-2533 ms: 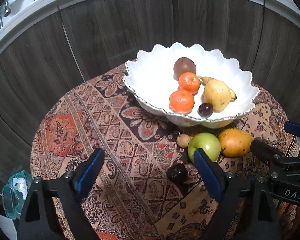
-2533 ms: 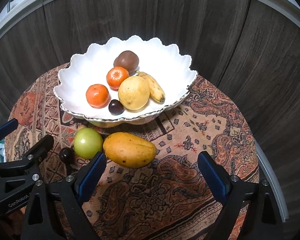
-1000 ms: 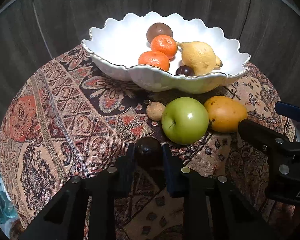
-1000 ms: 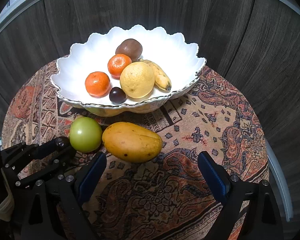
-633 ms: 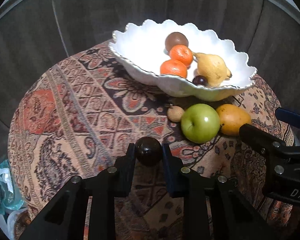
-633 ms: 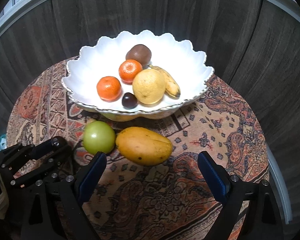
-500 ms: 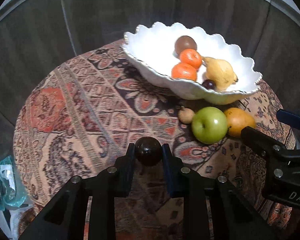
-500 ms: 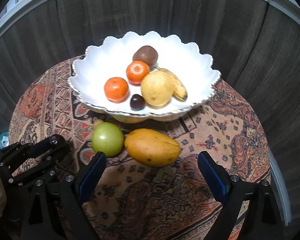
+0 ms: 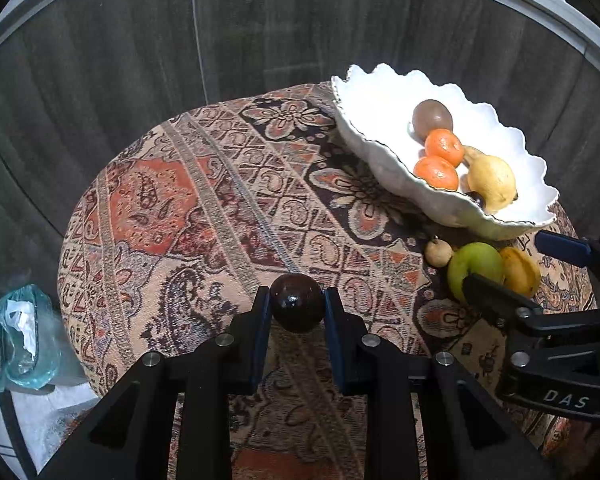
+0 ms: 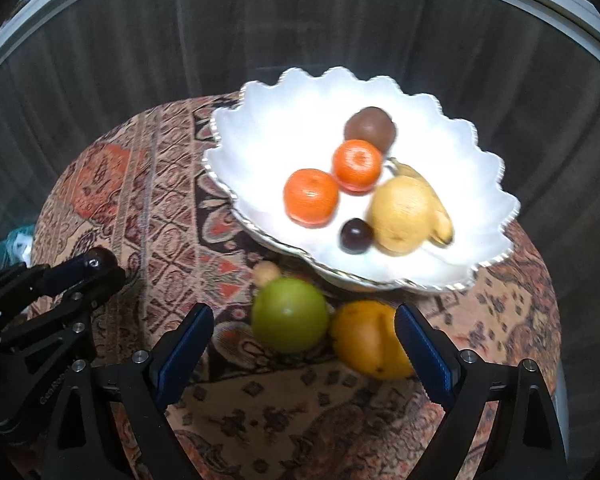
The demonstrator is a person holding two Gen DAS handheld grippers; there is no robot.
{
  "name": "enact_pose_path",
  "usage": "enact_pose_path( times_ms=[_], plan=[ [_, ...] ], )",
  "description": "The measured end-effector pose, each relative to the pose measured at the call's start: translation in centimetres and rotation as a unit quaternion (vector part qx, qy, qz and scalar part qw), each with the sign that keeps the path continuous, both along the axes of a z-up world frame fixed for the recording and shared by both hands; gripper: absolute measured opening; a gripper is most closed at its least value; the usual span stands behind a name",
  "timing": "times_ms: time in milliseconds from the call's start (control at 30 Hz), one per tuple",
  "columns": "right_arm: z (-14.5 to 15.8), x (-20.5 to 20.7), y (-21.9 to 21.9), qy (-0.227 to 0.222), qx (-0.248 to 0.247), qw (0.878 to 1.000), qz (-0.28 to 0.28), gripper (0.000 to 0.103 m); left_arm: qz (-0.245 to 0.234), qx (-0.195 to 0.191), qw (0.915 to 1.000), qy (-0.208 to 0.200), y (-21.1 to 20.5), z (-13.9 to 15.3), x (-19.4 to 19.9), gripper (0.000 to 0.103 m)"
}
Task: Organize fruits
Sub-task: 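Move the right tool onto the green apple and close on it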
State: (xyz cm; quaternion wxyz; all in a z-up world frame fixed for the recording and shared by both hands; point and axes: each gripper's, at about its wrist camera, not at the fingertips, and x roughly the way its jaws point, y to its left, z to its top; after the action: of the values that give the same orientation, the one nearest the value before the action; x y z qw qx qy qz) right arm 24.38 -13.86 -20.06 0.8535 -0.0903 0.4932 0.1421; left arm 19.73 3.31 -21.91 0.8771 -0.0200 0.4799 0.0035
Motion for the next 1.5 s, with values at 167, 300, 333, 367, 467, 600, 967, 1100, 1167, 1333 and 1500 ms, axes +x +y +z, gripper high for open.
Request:
enact_pose_path(
  times_ms=[167, 300, 333, 367, 467, 600, 967, 1100, 1167, 1333, 1500],
  plan=[
    [-1.3, 0.8, 0.6, 0.027, -0.010, 0.999, 0.013, 0.085, 0.004, -0.005, 1.0000, 0.000, 0.4, 0.0, 0.1, 0.026],
    [-1.8, 0.9, 0.9, 0.032, -0.023, 0.999, 0.024, 0.075, 0.003, -0.007, 1.0000, 0.002, 0.3, -0.1, 0.1, 0.026],
    [-1.9, 0.8, 0.8, 0.032, -0.024, 0.999, 0.025, 0.075, 0.004, -0.007, 1.0000, 0.002, 0.3, -0.2, 0.1, 0.026],
    [-1.9, 0.8, 0.8, 0.029, -0.028, 0.999, 0.027, 0.075, 0.004, -0.007, 1.0000, 0.003, 0.3, -0.2, 0.2, 0.026],
    [-2.1, 0.5, 1.2, 0.025, -0.045, 0.998, 0.033, 0.074, 0.005, -0.007, 1.0000, 0.004, 0.4, -0.3, 0.2, 0.026],
    [-2.3, 0.4, 1.7, 0.031, -0.054, 0.997, 0.042, 0.061, 0.009, -0.007, 0.9999, 0.003, 0.6, -0.2, 0.1, 0.026],
    [-3.0, 1.4, 2.0, 0.039, -0.071, 0.996, 0.028, 0.051, 0.015, -0.006, 0.9999, 0.003, 1.0, 0.0, 0.1, 0.026],
    [-2.7, 1.1, 1.8, 0.046, -0.051, 0.997, 0.025, 0.051, 0.013, -0.005, 0.9999, 0.002, 0.8, 0.2, 0.1, 0.026],
    [-2.5, 1.0, 1.6, 0.048, -0.042, 0.998, 0.022, 0.051, 0.012, -0.004, 0.9999, 0.000, 0.7, 0.4, 0.0, 0.026],
    [-1.7, 0.5, 1.1, 0.046, -0.029, 0.998, 0.016, 0.050, 0.008, 0.000, 1.0000, -0.006, 0.3, 1.0, -0.2, 0.026],
    [-0.4, -0.1, 0.3, 0.037, -0.018, 0.999, 0.008, 0.050, 0.000, 0.003, 0.9999, -0.014, -0.4, 2.0, -0.6, 0.026]
  ],
)
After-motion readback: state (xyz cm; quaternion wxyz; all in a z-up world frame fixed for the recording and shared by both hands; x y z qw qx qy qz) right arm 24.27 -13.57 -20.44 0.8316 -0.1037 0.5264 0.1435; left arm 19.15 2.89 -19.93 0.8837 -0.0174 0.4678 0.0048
